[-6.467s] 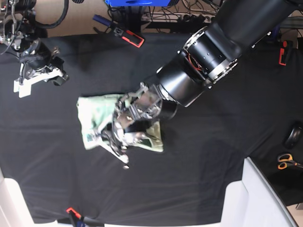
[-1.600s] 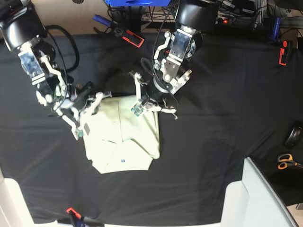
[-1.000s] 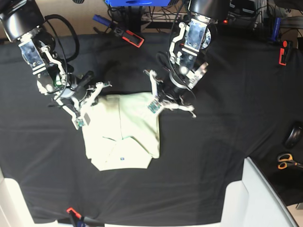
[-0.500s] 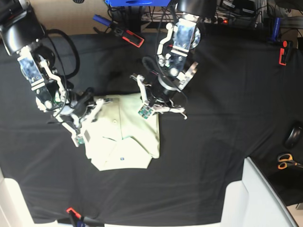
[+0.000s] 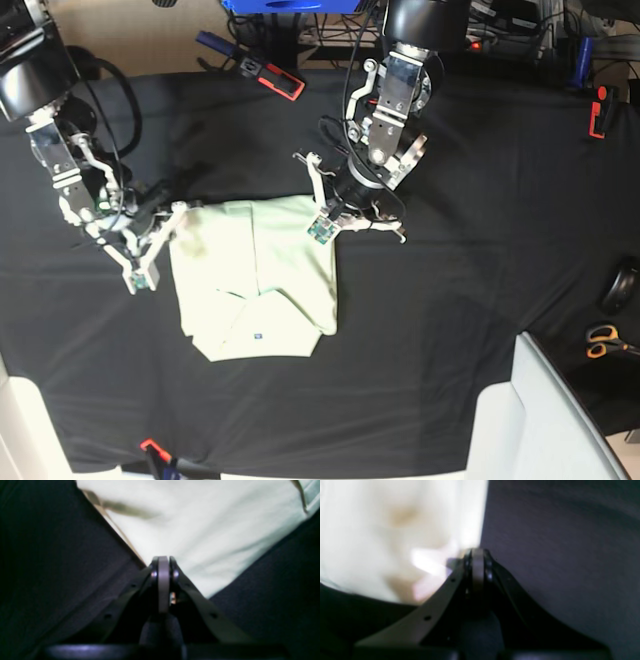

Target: Fold the T-shirt properly

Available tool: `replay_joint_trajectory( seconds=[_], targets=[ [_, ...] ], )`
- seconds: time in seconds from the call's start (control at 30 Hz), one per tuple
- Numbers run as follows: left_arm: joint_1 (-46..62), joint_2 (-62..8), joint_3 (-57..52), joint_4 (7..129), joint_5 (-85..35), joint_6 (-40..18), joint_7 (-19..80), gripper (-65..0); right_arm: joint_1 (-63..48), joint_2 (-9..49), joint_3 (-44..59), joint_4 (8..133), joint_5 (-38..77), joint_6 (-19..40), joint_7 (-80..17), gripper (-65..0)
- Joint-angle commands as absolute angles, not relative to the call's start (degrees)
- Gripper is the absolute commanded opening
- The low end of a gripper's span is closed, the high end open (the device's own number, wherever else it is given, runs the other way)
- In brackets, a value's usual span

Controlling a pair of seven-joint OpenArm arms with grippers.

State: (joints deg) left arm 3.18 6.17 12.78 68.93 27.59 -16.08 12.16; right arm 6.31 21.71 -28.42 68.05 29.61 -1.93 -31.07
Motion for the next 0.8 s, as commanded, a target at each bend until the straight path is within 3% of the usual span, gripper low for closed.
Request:
replay_joint_trajectory(
  seconds=[0.0,0.17,0.4,0.5,0.67,0.77],
  targets=[
    [2.77,6.37,12.88,69.67,27.47,-15.08,11.3,-65.0,7.43,22.46,-28.18,68.79,29.58,-1.8,-29.93,-64.9],
    [5.05,5.14,12.79,73.27,27.47,-12.35,11.3,-65.0,7.08,23.08,-27.91,70.73,29.58,-1.8,-30.2,-64.9],
    [12.18,3.03,6.29,86.11,27.38,-12.44,10.68,-65.0,1.01,27.74,-27.82,83.21,29.49,-2.15,-29.14,-64.9],
    [16.4,-0.13,5.23,86.64,27.38,-12.44,1.89,-65.0,-4.0,29.14,-27.82,86.02,23.87,-2.15,-20.35,-64.9],
    [23.34,-6.37,4.97,85.05,27.38,-12.35,-20.26,-65.0,-14.29,28.79,-27.65,88.57,3.3,-2.15,-4.62,-64.9],
    [27.56,-7.08,2.24,85.67,27.38,-12.35,-23.87,-65.0,-20.79,27.56,-24.84,91.3,-4.44,-2.15,-0.4,-64.9]
  ],
)
